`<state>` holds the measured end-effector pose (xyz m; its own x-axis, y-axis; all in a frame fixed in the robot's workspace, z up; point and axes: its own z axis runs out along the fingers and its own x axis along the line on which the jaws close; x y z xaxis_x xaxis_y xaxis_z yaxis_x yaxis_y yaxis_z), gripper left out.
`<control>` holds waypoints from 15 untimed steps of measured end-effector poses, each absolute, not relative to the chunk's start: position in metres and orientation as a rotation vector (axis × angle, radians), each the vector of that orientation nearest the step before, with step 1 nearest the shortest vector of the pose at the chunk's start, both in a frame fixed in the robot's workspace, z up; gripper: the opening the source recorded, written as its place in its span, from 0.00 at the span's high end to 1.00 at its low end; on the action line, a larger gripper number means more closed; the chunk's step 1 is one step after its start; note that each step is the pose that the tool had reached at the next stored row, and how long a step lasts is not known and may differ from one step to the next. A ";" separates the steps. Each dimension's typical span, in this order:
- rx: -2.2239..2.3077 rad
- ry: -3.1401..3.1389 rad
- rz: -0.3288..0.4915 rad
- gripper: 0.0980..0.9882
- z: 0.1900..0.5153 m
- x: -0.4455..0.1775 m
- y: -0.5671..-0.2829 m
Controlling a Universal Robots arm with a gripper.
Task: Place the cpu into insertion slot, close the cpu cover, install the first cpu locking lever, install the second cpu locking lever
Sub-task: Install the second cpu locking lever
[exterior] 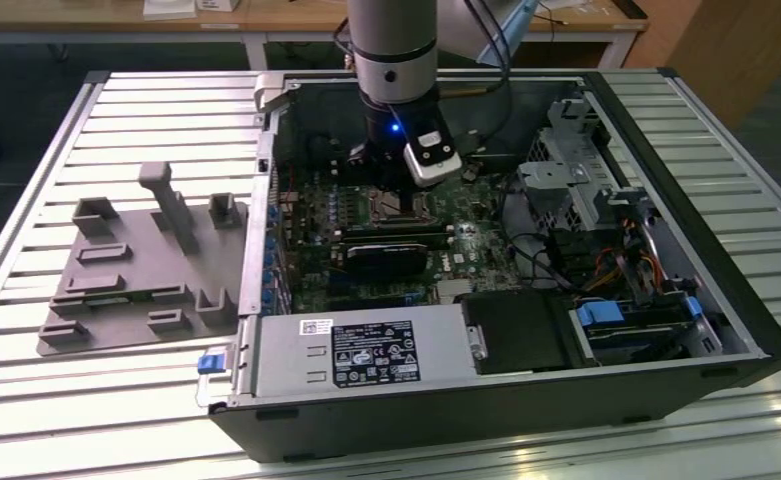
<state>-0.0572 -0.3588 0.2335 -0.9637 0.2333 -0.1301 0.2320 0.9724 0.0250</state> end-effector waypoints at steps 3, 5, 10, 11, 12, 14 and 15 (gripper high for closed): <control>0.338 2.990 0.016 1.00 0.232 -0.060 -0.359; 0.329 2.991 0.016 1.00 0.230 -0.063 -0.360; 0.320 2.992 0.017 1.00 0.227 -0.069 -0.360; 0.320 2.992 0.017 1.00 0.226 -0.070 -0.361; 0.320 2.992 0.017 1.00 0.226 -0.070 -0.361; 0.319 2.992 0.017 1.00 0.226 -0.071 -0.361; 0.319 2.992 0.017 1.00 0.226 -0.071 -0.361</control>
